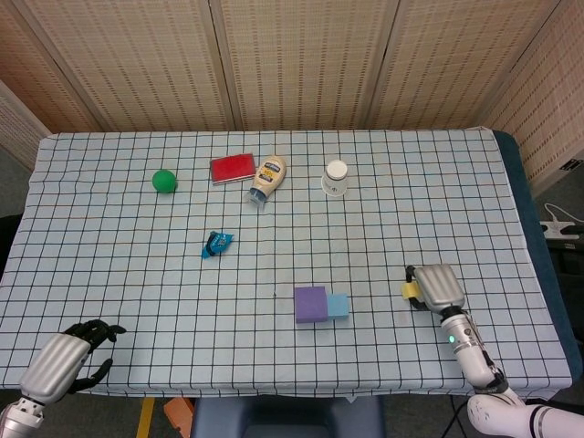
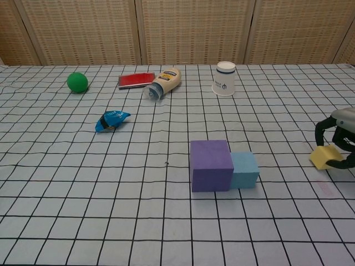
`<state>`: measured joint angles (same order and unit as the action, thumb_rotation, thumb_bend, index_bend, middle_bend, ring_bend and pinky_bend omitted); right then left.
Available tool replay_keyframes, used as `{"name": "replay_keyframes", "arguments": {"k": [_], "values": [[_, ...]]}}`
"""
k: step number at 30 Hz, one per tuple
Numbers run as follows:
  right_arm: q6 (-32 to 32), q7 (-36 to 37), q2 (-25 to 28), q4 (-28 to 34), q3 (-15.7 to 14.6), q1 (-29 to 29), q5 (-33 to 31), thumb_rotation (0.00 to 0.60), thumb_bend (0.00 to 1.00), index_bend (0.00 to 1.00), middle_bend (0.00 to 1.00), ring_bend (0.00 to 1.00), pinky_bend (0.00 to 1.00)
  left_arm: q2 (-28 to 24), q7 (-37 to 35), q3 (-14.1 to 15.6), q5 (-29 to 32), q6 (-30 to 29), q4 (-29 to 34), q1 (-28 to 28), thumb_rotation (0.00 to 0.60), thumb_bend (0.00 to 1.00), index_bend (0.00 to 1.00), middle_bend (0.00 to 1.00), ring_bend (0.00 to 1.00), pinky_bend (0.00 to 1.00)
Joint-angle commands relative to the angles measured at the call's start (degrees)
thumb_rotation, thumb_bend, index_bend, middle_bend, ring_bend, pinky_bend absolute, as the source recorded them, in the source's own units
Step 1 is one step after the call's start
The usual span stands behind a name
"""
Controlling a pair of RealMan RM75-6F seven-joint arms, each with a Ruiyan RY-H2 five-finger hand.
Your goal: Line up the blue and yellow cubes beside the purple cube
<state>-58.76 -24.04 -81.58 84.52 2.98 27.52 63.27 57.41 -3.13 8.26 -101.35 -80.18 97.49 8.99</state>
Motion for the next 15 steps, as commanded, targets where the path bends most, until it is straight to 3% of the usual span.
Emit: {"name": "replay_keyframes", "arguments": {"k": [1, 7, 15], "values": [[0.57, 0.72, 1.56, 5.17, -0.42, 0.23, 1.76, 0.6, 0.27, 0.57, 0.86, 0.9, 1.0, -0.02, -0.04, 0.0, -0.03, -0.02, 0.01, 0.01, 0.6, 0.43, 0.29, 0.39, 0.25, 0.35], [1.49, -0.57, 0.35, 8.19, 0.49, 1.64, 0.83, 0.6, 0.27, 0.57, 0.86, 0.9, 1.0, -0.09, -0.4, -0.12, 0.19, -0.16, -0.09, 0.0, 0.6, 0.43, 0.29, 0.39, 0.25, 0.35], [1.73, -1.13, -2.46, 7.34, 1.07, 2.52, -0.06, 0.6, 0.27, 0.57, 0.86, 0.91, 1.0, -0.21, -0.85, -0.17, 0.23, -0.33, -0.16, 0.0, 0.6, 0.43, 0.29, 0.39, 0.25, 0.35]]}}
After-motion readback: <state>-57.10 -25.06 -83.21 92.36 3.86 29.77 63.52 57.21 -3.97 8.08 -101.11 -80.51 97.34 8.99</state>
